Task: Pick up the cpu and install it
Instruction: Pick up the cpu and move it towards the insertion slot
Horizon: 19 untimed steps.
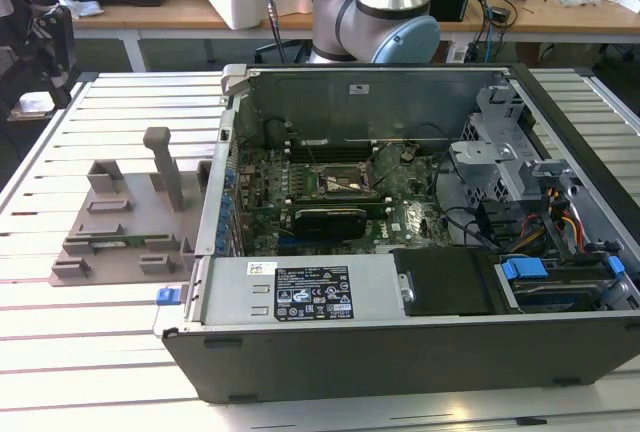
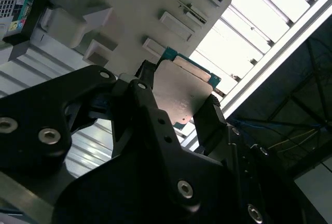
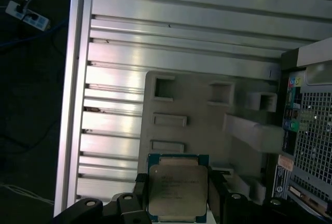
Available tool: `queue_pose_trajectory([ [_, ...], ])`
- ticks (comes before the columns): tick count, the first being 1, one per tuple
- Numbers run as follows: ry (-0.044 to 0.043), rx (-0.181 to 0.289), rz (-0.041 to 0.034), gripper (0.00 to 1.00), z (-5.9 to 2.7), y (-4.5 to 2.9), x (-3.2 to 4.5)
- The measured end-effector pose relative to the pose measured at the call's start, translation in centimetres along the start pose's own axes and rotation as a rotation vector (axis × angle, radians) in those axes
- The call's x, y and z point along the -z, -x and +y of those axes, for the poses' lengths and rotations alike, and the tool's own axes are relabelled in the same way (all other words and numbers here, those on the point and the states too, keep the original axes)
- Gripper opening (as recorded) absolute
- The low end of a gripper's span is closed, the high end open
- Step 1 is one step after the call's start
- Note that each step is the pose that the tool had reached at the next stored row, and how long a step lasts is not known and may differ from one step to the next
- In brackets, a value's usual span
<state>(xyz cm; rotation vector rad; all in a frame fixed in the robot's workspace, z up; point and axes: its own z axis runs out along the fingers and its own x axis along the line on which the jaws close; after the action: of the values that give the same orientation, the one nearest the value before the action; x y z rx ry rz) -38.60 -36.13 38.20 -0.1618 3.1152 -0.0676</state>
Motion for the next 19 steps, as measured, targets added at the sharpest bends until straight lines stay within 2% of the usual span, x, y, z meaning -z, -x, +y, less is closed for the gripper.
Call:
queue_pose_trajectory([
  [11,0.0011,0.0,-0.0002,0.55,-0.06,0.05,1.9],
  [12,0.0177,0.0,-0.0016,0.55,-0.06,0.05,1.91],
  [13,0.0262,-0.001,-0.0026,0.55,-0.06,0.05,1.91],
  [19,0.0267,-0.001,-0.0026,0.55,-0.06,0.05,1.91],
])
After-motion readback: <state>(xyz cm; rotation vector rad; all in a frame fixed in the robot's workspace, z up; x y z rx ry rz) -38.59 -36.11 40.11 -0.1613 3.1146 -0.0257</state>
